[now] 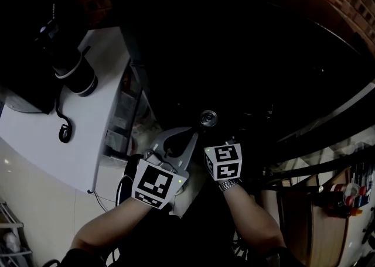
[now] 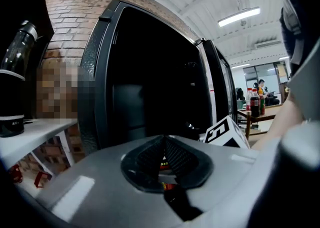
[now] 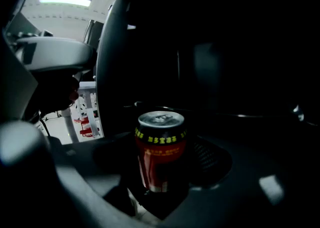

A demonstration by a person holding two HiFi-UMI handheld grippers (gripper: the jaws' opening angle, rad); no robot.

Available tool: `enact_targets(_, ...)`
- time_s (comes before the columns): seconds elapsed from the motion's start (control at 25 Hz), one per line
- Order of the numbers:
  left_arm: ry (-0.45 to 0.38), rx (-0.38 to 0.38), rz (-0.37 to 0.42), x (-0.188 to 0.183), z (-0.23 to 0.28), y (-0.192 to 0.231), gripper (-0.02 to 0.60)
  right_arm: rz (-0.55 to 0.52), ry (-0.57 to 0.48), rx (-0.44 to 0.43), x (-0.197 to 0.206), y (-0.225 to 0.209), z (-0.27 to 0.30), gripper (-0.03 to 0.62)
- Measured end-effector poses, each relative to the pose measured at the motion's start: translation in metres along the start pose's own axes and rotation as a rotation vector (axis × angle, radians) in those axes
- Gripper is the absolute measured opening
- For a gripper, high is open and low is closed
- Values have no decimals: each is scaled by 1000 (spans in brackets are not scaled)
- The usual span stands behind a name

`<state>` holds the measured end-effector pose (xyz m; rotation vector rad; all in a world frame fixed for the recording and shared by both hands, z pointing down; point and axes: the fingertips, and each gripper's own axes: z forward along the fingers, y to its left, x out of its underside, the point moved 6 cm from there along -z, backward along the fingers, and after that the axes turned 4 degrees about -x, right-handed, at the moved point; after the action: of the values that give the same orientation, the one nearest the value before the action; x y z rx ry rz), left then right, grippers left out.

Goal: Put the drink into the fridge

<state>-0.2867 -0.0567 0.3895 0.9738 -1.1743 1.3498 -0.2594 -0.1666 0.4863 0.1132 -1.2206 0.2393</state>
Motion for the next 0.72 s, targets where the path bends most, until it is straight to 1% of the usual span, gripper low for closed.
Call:
enact_targets(0.44,-1,22,10,-4,21,11,5,-9,-16,-18,-3,-14,38,321)
enact_targets(0.72,8,31,15,-5,28,14,5,-9,-33,-7,-8,-25,53,321)
